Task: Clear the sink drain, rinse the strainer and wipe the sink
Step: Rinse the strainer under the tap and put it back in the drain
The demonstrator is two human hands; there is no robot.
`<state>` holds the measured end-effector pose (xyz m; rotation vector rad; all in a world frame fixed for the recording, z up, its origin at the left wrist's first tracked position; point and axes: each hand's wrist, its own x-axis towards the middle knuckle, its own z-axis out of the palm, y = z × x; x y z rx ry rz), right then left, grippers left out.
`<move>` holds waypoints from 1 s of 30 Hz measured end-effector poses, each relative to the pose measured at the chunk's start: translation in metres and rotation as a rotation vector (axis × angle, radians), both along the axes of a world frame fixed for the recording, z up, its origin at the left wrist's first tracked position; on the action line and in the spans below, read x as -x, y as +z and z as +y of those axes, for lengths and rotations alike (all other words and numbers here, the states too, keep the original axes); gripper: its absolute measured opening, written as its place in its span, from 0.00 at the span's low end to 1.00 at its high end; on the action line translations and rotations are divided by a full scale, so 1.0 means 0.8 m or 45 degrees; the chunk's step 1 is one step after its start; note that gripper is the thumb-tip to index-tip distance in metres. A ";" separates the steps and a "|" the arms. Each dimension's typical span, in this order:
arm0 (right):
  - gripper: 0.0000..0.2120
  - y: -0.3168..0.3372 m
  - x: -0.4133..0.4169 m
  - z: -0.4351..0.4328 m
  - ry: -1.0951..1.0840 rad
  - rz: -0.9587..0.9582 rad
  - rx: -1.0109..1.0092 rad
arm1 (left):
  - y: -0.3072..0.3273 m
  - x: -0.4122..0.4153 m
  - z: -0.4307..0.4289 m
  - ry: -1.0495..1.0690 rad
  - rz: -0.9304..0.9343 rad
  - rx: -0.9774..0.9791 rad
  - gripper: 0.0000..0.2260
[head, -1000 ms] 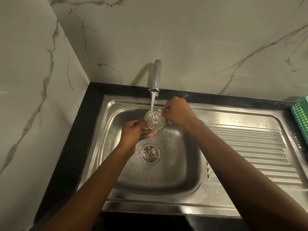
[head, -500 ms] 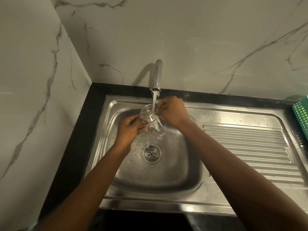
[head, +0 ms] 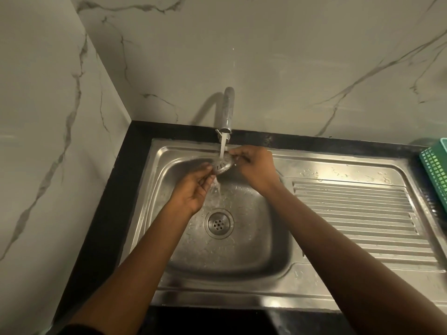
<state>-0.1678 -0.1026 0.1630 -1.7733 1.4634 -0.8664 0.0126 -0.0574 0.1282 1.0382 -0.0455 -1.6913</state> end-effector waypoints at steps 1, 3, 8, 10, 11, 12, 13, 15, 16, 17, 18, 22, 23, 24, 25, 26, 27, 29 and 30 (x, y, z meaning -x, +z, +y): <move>0.17 -0.003 0.003 0.001 -0.062 -0.136 -0.123 | -0.002 0.003 -0.003 0.024 -0.017 0.025 0.11; 0.16 -0.007 0.009 0.002 -0.178 -0.394 -0.312 | -0.004 0.008 -0.007 0.029 -0.057 0.070 0.18; 0.10 -0.006 0.017 -0.002 -0.204 -0.613 -0.515 | -0.008 0.011 -0.013 0.013 -0.114 0.122 0.17; 0.11 -0.001 0.011 -0.006 -0.158 -0.581 -0.556 | -0.009 0.007 -0.014 0.023 -0.124 0.136 0.15; 0.11 0.002 0.007 -0.008 -0.134 -0.565 -0.567 | -0.010 0.004 -0.014 0.038 -0.119 0.145 0.14; 0.10 0.006 0.002 -0.009 -0.107 -0.552 -0.567 | -0.011 0.001 -0.013 0.055 -0.112 0.154 0.13; 0.10 0.010 -0.003 -0.010 -0.078 -0.540 -0.558 | -0.013 -0.003 -0.012 0.068 -0.108 0.164 0.12; 0.09 0.018 -0.013 -0.012 -0.014 -0.540 -0.544 | -0.016 -0.009 -0.009 0.074 -0.097 0.168 0.10; 0.09 0.021 -0.017 -0.013 0.025 -0.545 -0.537 | -0.017 -0.011 -0.007 0.068 -0.092 0.154 0.10; 0.10 0.024 -0.020 -0.013 0.063 -0.532 -0.517 | -0.018 -0.013 -0.006 0.056 -0.103 0.126 0.11; 0.11 0.027 -0.022 -0.014 0.089 -0.502 -0.488 | -0.019 -0.013 -0.005 0.035 -0.132 0.095 0.12; 0.11 0.032 -0.020 -0.014 0.097 -0.409 -0.381 | -0.015 -0.009 -0.006 -0.121 -0.238 0.052 0.09; 0.09 0.031 -0.017 -0.013 0.098 -0.387 -0.362 | -0.013 -0.008 -0.006 -0.156 -0.234 0.048 0.09; 0.09 0.031 -0.013 -0.012 0.095 -0.366 -0.350 | -0.011 -0.006 -0.007 -0.193 -0.232 0.045 0.11; 0.09 0.030 -0.008 -0.010 0.082 -0.356 -0.344 | -0.008 -0.003 -0.008 -0.234 -0.238 0.043 0.12; 0.10 0.029 -0.002 -0.008 0.059 -0.358 -0.341 | -0.004 0.002 -0.009 -0.278 -0.249 0.040 0.14; 0.10 0.028 0.005 -0.006 0.030 -0.364 -0.335 | 0.000 0.008 -0.011 -0.326 -0.261 0.035 0.17; 0.11 0.024 0.019 -0.004 -0.029 -0.382 -0.309 | 0.007 0.022 -0.017 -0.426 -0.280 0.023 0.21; 0.11 0.022 0.026 -0.004 -0.062 -0.398 -0.294 | 0.011 0.028 -0.022 -0.471 -0.289 0.015 0.24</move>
